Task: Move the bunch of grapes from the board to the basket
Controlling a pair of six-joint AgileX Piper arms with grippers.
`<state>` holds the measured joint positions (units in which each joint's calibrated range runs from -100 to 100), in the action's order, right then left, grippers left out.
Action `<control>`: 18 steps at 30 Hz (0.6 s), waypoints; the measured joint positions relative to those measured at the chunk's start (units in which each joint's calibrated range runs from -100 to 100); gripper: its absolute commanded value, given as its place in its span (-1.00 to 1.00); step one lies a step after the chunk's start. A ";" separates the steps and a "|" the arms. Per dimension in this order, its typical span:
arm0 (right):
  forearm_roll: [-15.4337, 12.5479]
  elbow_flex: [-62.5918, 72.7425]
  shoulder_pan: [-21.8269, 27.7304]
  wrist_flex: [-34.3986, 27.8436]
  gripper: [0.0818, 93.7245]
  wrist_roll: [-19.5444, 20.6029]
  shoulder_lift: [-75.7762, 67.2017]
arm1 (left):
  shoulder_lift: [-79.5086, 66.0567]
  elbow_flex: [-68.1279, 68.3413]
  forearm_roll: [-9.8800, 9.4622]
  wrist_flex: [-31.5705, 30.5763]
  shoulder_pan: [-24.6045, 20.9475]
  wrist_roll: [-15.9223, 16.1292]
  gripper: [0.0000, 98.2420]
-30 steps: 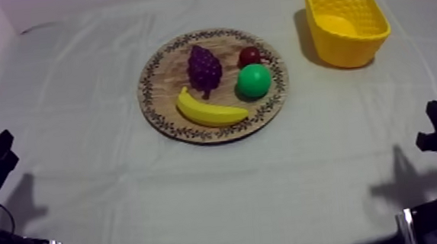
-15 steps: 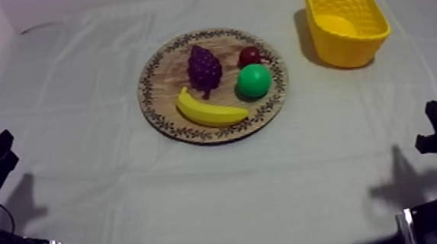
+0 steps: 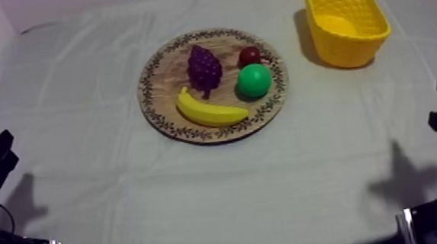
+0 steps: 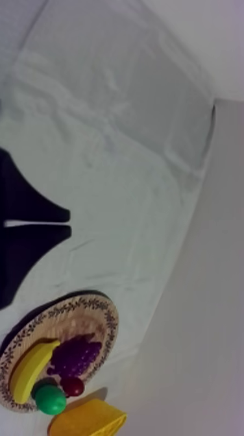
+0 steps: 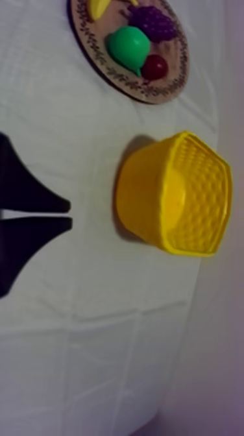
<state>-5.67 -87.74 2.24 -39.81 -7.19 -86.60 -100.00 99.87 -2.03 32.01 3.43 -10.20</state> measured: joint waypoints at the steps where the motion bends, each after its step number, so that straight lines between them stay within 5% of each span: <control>1: -0.29 1.36 0.30 0.14 -1.00 -0.39 0.73 | 0.00 0.00 0.00 0.00 0.00 0.00 -1.00; 18: -4.24 27.13 1.92 -1.21 -1.00 -4.49 20.39 | 0.00 0.00 0.00 0.00 0.00 0.00 -1.00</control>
<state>-9.91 -60.61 4.16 -41.02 -11.68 -66.20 -100.00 99.87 -2.03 32.01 3.43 -10.20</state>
